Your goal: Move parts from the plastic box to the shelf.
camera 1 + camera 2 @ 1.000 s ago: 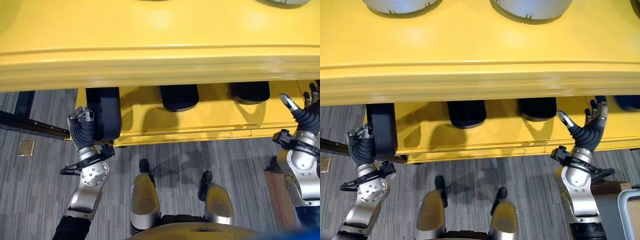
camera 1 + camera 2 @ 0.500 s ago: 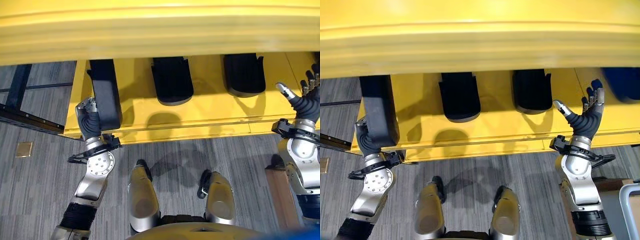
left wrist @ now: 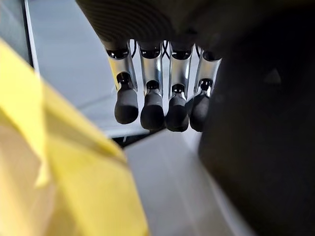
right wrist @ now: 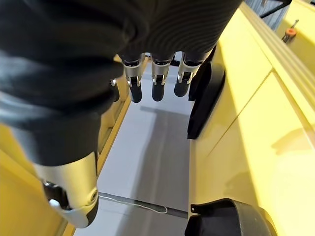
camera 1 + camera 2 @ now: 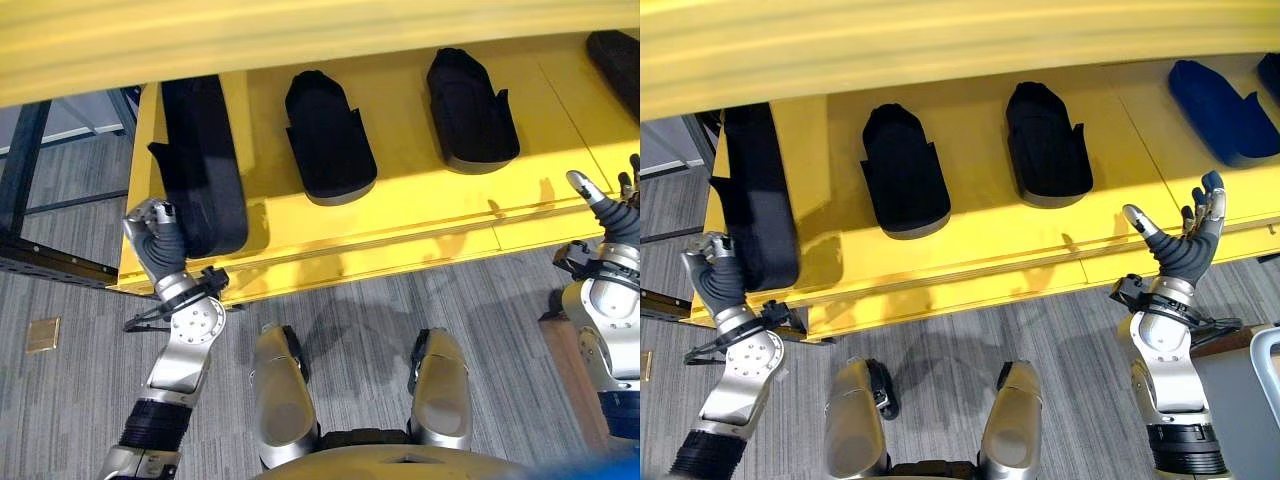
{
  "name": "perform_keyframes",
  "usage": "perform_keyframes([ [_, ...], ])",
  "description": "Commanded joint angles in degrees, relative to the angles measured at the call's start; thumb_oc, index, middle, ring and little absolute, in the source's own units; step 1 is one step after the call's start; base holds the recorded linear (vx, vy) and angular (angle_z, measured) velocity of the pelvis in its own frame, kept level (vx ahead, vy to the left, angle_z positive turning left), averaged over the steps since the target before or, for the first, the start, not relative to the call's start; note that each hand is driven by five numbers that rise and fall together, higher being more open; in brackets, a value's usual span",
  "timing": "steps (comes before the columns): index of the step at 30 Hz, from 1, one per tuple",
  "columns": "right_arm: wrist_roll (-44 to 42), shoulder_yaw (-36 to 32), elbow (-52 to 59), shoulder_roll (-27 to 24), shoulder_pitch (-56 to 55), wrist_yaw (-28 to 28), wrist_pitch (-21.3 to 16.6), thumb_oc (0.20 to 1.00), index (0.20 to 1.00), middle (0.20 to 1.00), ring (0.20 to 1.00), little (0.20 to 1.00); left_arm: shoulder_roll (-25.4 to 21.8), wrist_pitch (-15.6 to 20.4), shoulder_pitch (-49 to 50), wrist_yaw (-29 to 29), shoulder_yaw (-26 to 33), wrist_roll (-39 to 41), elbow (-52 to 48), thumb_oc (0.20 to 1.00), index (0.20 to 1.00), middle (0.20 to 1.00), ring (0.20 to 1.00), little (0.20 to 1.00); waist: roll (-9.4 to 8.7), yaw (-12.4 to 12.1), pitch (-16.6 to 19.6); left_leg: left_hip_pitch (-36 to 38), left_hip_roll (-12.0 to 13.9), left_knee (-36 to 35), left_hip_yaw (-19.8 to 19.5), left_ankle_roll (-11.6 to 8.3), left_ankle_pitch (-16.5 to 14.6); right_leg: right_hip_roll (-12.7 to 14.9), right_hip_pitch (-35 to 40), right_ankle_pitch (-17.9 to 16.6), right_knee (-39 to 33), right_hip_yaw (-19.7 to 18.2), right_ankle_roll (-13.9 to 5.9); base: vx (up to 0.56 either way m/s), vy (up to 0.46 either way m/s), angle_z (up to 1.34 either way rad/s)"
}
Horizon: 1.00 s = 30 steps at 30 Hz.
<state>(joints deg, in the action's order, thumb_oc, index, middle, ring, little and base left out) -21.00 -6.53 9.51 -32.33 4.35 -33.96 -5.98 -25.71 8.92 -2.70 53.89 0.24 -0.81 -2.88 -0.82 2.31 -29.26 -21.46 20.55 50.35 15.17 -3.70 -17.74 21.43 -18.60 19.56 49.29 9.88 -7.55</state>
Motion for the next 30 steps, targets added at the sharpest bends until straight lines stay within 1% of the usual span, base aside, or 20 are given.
perform_keyframes([
  [1,2.4,-2.7,-0.4,0.4,0.4,2.1,-1.7,1.000,1.000,1.000,1.000,1.000,-3.2,0.1,-2.0,5.5,1.5,-5.2,-0.5,0.200,0.200,0.200,0.200,0.200,-0.30,0.0,3.4,1.9,-1.2,0.3,2.8,2.84,-1.0,-0.9,-0.9,0.4,4.2,7.7,5.99,0.07,0.079,0.00],
  [3,2.9,-2.6,-0.6,-0.3,0.1,3.2,-0.9,1.000,1.000,1.000,1.000,1.000,-4.4,-2.6,-3.5,7.7,3.2,-4.6,2.2,0.200,0.200,0.200,0.200,0.200,0.04,0.7,4.2,2.6,-1.2,-0.6,3.2,2.45,-0.2,-1.0,-0.5,0.1,3.8,7.2,5.83,0.10,0.097,0.01],
  [5,2.7,-2.5,-0.8,-1.1,0.0,4.3,-0.2,1.000,1.000,1.000,1.000,1.000,-5.8,-4.9,-4.7,8.6,4.4,-2.6,4.9,0.200,0.200,0.200,0.200,0.200,0.26,1.2,4.8,3.0,-1.2,-1.1,3.4,2.20,0.5,-1.1,-0.2,-0.1,3.6,6.7,5.85,0.10,0.092,-0.01],
  [9,2.2,-2.0,-1.2,-3.3,0.6,6.1,1.5,1.000,1.000,1.000,1.000,1.000,-9.8,-8.7,-7.6,8.2,6.6,1.3,12.4,0.200,0.200,0.200,0.200,0.200,0.81,2.5,6.1,4.0,-1.1,-2.1,4.6,1.65,1.8,-1.0,0.2,-0.4,3.2,5.6,6.03,0.10,0.099,-0.11],
  [10,2.2,-1.9,-1.2,-3.8,0.8,6.3,1.9,1.000,1.000,1.000,1.000,1.000,-10.7,-9.0,-8.1,7.8,6.8,2.3,13.7,0.200,0.200,0.200,0.200,0.200,0.87,2.7,6.2,4.1,-1.1,-2.3,4.8,1.60,2.0,-0.9,0.2,-0.5,3.0,5.5,6.08,0.06,0.127,-0.18],
  [11,1.8,-1.7,-0.9,-5.0,1.3,7.0,3.0,1.000,1.000,1.000,1.000,1.000,-12.6,-10.6,-9.4,7.2,6.9,2.4,16.0,0.200,0.200,0.200,0.200,0.200,1.12,3.3,6.5,4.3,-1.0,-2.5,5.4,1.47,2.4,-0.9,0.2,-0.5,2.9,4.9,6.32,0.03,0.098,-0.16],
  [16,2.2,-1.3,-1.1,-6.3,2.1,7.9,4.0,1.000,1.000,1.000,1.000,1.000,-14.5,-12.0,-11.0,4.8,6.6,4.8,19.5,0.200,0.200,0.200,0.200,0.200,1.58,4.2,6.8,4.3,-1.1,-2.9,6.3,1.58,2.1,-0.9,-0.3,-0.4,2.4,4.1,6.48,-0.02,0.071,-0.10],
  [18,2.1,-1.4,-1.1,-6.6,2.5,8.1,4.2,1.000,1.000,1.000,1.000,1.000,-14.6,-11.7,-11.7,5.0,6.2,6.4,20.4,0.200,0.200,0.200,0.200,0.200,1.62,4.5,6.7,4.1,-1.1,-2.9,6.5,1.66,1.8,-0.9,-0.7,-0.4,2.4,3.7,6.52,-0.05,0.046,-0.15],
  [21,2.4,-1.4,-0.9,-6.5,2.7,8.5,4.2,1.000,1.000,1.000,1.000,1.000,-14.0,-10.2,-12.2,6.1,6.1,8.4,20.5,0.200,0.200,0.200,0.200,0.200,1.60,4.8,6.6,3.8,-1.2,-2.9,6.5,1.71,1.5,-1.0,-1.2,-0.3,2.4,3.2,6.50,-0.04,0.032,-0.10],
  [22,2.9,-1.0,-1.0,-6.0,3.0,8.7,3.9,1.000,1.000,1.000,1.000,1.000,-13.3,-7.9,-12.5,7.1,6.4,9.1,20.1,0.200,0.200,0.200,0.200,0.200,1.52,4.9,6.5,3.5,-1.4,-3.0,6.5,1.93,0.9,-1.1,-1.4,-0.4,2.1,2.8,6.35,-0.06,0.019,-0.05],
  [23,3.1,-0.8,-1.0,-5.8,3.1,8.6,3.8,1.000,1.000,1.000,1.000,1.000,-13.2,-7.4,-12.5,7.0,6.5,9.0,19.9,0.200,0.200,0.200,0.200,0.200,1.50,4.9,6.4,3.4,-1.4,-3.0,6.4,1.95,0.9,-1.1,-1.5,-0.4,2.1,2.8,6.30,-0.07,0.009,-0.03],
  [24,3.3,-0.6,-1.1,-5.5,3.2,8.5,3.7,1.000,1.000,1.000,1.000,1.000,-12.9,-6.2,-12.7,6.7,6.5,9.0,19.4,0.200,0.200,0.200,0.200,0.200,1.44,4.9,6.3,3.3,-1.5,-3.3,6.4,2.02,0.8,-1.2,-1.6,-0.5,1.8,2.7,6.14,-0.05,-0.007,0.00],
  [26,3.2,-0.2,-0.9,-4.9,3.5,8.7,3.6,1.000,1.000,1.000,1.000,1.000,-12.3,-4.6,-13.2,5.0,6.3,8.4,18.1,0.200,0.200,0.200,0.200,0.200,1.24,4.8,6.1,3.1,-1.6,-3.7,6.5,2.09,0.8,-1.5,-1.7,-0.8,1.2,2.7,5.84,-0.06,-0.013,-0.01],
  [27,3.2,0.0,-0.9,-4.8,3.6,8.9,3.5,1.000,1.000,1.000,1.000,1.000,-12.1,-3.8,-13.3,3.7,6.1,8.6,17.4,0.385,0.385,0.385,0.385,0.385,1.19,4.8,5.9,3.1,-1.7,-3.9,6.4,2.12,0.8,-1.5,-1.7,-0.9,1.0,2.8,5.77,-0.07,-0.031,-0.01],
  [28,3.1,0.1,-0.7,-4.4,3.6,9.3,3.1,1.000,1.000,1.000,1.000,1.000,-11.7,-3.9,-13.4,2.5,5.7,8.3,15.9,0.740,0.740,0.740,0.740,0.740,1.08,4.7,5.7,3.0,-1.7,-4.1,6.4,2.24,0.8,-1.6,-1.8,-1.0,0.7,2.9,5.65,-0.07,-0.045,-0.01],
  [29,3.2,0.2,-0.4,-4.1,3.5,9.6,3.1,1.000,1.000,1.000,1.000,1.000,-11.4,-3.8,-13.3,1.4,5.3,8.4,14.6,1.000,1.000,1.000,1.000,1.000,1.02,4.6,5.6,2.8,-1.8,-4.4,6.3,2.30,0.8,-1.8,-2.0,-1.1,0.5,3.0,5.55,-0.07,-0.046,0.00],
  [30,3.3,0.2,-0.3,-4.0,3.4,9.6,3.1,1.000,1.000,1.000,1.000,1.000,-11.2,-3.8,-13.3,0.9,5.2,8.6,14.2,1.000,1.000,1.000,1.000,1.000,1.01,4.5,5.6,2.8,-1.9,-4.6,6.3,2.32,0.8,-1.8,-2.0,-1.1,0.4,3.0,5.51,-0.06,-0.041,0.01],
])
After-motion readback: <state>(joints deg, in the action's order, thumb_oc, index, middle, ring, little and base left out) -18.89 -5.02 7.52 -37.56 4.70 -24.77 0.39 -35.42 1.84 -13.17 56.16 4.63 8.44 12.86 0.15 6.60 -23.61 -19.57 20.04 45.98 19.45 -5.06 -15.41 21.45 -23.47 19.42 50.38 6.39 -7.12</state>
